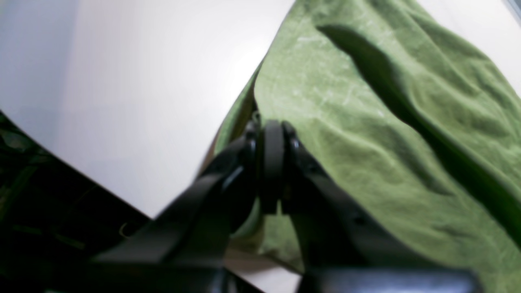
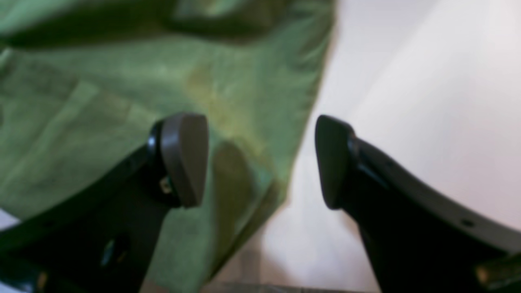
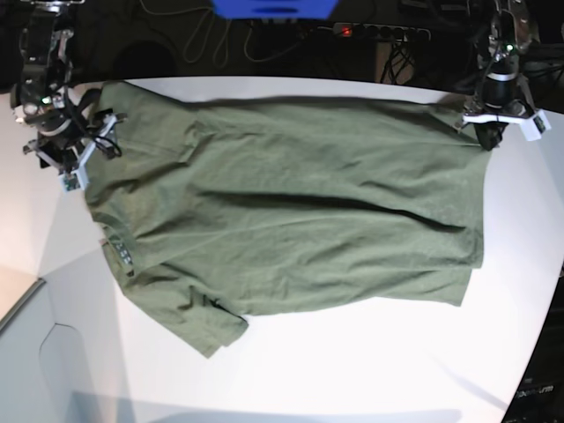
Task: Layout the t-shirt on the table in an organized manner, then fold the t-shirt properly
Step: 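Adjust the right gripper's grip on the collar and pull taut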
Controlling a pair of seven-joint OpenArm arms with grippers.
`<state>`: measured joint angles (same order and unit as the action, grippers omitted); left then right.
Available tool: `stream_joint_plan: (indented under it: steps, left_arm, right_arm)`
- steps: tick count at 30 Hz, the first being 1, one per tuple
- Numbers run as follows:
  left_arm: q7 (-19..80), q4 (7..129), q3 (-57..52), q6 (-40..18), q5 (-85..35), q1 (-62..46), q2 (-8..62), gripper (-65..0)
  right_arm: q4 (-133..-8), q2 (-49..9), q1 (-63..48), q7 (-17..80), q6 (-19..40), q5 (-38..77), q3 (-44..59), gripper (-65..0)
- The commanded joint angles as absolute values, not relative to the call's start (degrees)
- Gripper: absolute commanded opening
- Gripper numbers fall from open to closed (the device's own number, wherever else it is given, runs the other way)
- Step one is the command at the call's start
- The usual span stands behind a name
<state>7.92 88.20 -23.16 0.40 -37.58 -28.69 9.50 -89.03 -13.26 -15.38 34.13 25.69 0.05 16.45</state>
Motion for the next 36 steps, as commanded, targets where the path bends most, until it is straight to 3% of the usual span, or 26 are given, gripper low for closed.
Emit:
stream_joint_plan:
  steps: [1,18,21,25,29,36]
  left_arm:
    - [6.5,89.1,-23.4,0.1,-37.7,-28.7,10.1,-64.8]
    - [6.5,89.0,-23.8,0.1,-37.7,-29.0,10.0,-64.8]
    - [6.5,89.2,-23.9,0.1,-37.7,-29.2,10.1,-64.8]
    - [6.5,90.6,-24.0,0.1,-38.0,-30.5,10.1,-64.8]
    - [6.5,93.2,-24.0,0.1,-37.8,-31.4,9.7,-64.8]
    - [6.4,102.0,-24.0,0.1,-37.8,-35.0,9.6,-64.9]
  right_arm:
    - [-89.6,-14.0,-15.7,33.2,25.5,0.2,16.8,-26.0]
    - [-82.7,-9.6,-19.0,33.1,25.5,0.3,18.2,-27.5]
    - [-83.0,-9.3,-20.7,32.7,25.5,0.3,18.1,-37.9]
    - [-83.1,-9.3,-21.0,33.0,25.5,0.3,18.3,-65.0]
    - [-86.5,-9.7,-22.6,32.6,25.5,0.3,18.6,-65.0]
    - [-105.1,-6.0,-28.0,32.5,25.5,0.3,26.3,-65.0]
